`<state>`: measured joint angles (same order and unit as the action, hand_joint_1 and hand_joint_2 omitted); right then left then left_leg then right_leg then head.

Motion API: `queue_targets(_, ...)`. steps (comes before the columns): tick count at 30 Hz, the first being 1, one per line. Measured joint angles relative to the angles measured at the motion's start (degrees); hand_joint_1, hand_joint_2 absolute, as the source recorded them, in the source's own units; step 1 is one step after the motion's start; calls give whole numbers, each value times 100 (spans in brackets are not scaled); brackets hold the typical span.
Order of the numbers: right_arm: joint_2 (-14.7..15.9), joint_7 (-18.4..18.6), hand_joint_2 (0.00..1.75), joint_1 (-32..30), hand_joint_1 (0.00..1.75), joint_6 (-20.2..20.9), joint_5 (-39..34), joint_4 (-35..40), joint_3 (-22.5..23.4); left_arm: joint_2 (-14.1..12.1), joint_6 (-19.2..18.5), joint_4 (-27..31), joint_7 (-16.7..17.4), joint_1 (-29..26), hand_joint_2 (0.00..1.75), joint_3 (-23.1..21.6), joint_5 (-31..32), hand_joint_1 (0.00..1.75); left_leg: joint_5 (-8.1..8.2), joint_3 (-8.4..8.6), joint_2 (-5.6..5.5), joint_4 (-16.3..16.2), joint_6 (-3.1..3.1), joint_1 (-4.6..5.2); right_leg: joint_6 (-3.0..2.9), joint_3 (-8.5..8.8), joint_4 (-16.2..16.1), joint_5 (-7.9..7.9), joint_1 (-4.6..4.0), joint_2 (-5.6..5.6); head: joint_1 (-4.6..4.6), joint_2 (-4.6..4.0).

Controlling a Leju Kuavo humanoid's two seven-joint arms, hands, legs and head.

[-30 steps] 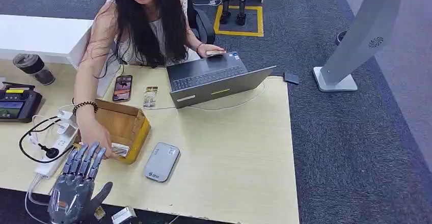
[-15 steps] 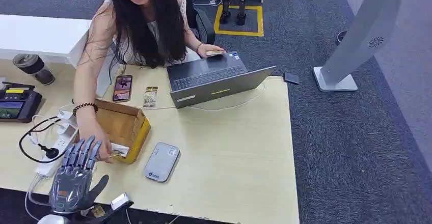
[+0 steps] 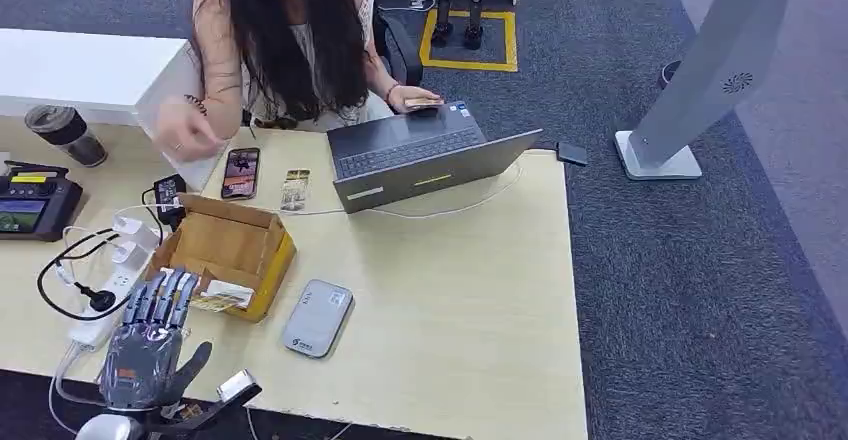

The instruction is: Pass the card to the sensor for recognition and then transmit it.

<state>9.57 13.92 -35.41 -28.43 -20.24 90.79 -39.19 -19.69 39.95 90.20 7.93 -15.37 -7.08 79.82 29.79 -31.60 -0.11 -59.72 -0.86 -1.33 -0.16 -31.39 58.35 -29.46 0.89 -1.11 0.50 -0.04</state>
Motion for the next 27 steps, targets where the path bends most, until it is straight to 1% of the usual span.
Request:
queue_targets(14, 18, 2, 0, 11, 0, 2, -13, 0, -26, -2, 2, -81, 26, 49, 175, 2, -18, 0, 0, 0, 0, 0, 0, 0, 0, 0, 0, 0, 0, 0, 0, 0)
queue_targets(27, 61, -26, 0, 41, 0, 0, -120, -2, -76, 11, 0, -533, -9, 335, 175, 0, 2, 0, 0, 0, -1, 0, 0, 0, -1, 1, 0, 1, 0, 1, 0, 0)
